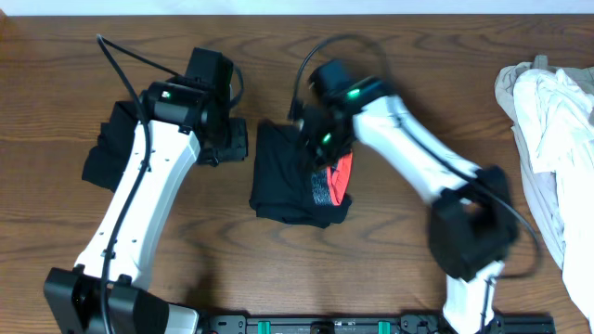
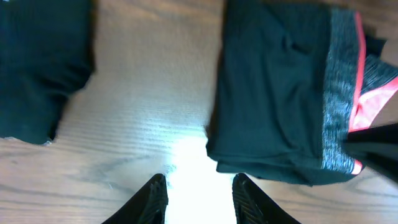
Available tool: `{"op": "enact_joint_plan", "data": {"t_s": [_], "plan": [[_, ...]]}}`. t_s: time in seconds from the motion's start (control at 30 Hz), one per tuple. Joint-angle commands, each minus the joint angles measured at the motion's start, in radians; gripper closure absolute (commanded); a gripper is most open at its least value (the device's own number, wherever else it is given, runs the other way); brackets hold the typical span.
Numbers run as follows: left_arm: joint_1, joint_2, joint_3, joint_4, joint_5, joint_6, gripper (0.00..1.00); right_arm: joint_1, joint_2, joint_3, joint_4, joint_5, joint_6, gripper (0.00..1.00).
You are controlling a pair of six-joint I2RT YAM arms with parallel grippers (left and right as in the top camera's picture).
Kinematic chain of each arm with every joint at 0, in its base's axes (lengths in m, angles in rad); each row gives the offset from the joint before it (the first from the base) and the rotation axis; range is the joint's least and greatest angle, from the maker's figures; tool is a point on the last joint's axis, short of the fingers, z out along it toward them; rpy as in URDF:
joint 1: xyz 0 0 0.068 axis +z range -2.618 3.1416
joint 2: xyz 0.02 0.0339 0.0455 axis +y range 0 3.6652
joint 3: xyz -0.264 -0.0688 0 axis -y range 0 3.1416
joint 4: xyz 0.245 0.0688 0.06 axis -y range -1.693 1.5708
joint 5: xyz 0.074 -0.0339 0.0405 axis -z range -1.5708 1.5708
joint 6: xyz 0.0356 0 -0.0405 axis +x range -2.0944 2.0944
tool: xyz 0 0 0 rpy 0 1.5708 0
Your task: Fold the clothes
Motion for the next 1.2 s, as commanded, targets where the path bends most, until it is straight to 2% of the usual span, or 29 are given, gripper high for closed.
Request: {"op": "enact_joint_plan", "data": {"t_s": [0.0,0.1,0.27,0.37,0.43,0.53,0.57,0.6,0.73,0.83,0.97,1.07,1.17], "plan": [[0.003,0.023,-0.053,0.013,0.065,0.001,0.62,0.012,0.085,-0.017,-0.055,0.214,0.129,0.98],[0.003,0.029,-0.121,0.064,0.116,0.001,0.58,-0.005,0.107,-0.017,-0.11,0.354,0.179,0.98],[0.003,0.054,-0.237,0.214,0.225,0.001,0.51,-0.045,0.045,-0.017,-0.117,0.317,0.097,0.96],[0.003,0.082,-0.288,0.313,0.3,0.001,0.37,-0.072,-0.032,-0.017,-0.104,0.266,0.052,0.93],[0.003,0.107,-0.304,0.365,0.337,0.0,0.25,-0.091,-0.08,-0.017,-0.092,0.235,0.027,0.82],[0.003,0.155,-0.305,0.398,0.336,0.001,0.14,-0.111,-0.125,-0.017,-0.083,0.232,0.02,0.66],[0.003,0.174,-0.305,0.407,0.336,0.0,0.13,-0.116,-0.135,-0.017,-0.083,0.232,0.02,0.6],[0.003,0.2,-0.305,0.414,0.336,0.0,0.12,-0.122,-0.14,-0.017,-0.084,0.232,0.02,0.58],[0.003,0.283,-0.305,0.421,0.336,0.0,0.11,-0.126,-0.138,-0.018,-0.106,0.233,0.02,0.58],[0.003,0.343,-0.305,0.436,0.348,0.0,0.05,-0.125,-0.138,-0.018,-0.108,0.233,0.02,0.57],[0.002,0.409,-0.305,0.468,0.455,0.0,0.05,-0.123,-0.138,-0.018,-0.095,0.232,0.021,0.53],[0.002,0.432,-0.305,0.503,0.539,0.0,0.06,-0.117,-0.133,-0.023,-0.088,0.233,0.021,0.43],[0.002,0.435,-0.306,0.538,0.608,0.001,0.11,-0.118,-0.105,-0.026,-0.091,0.233,0.024,0.44]]}}
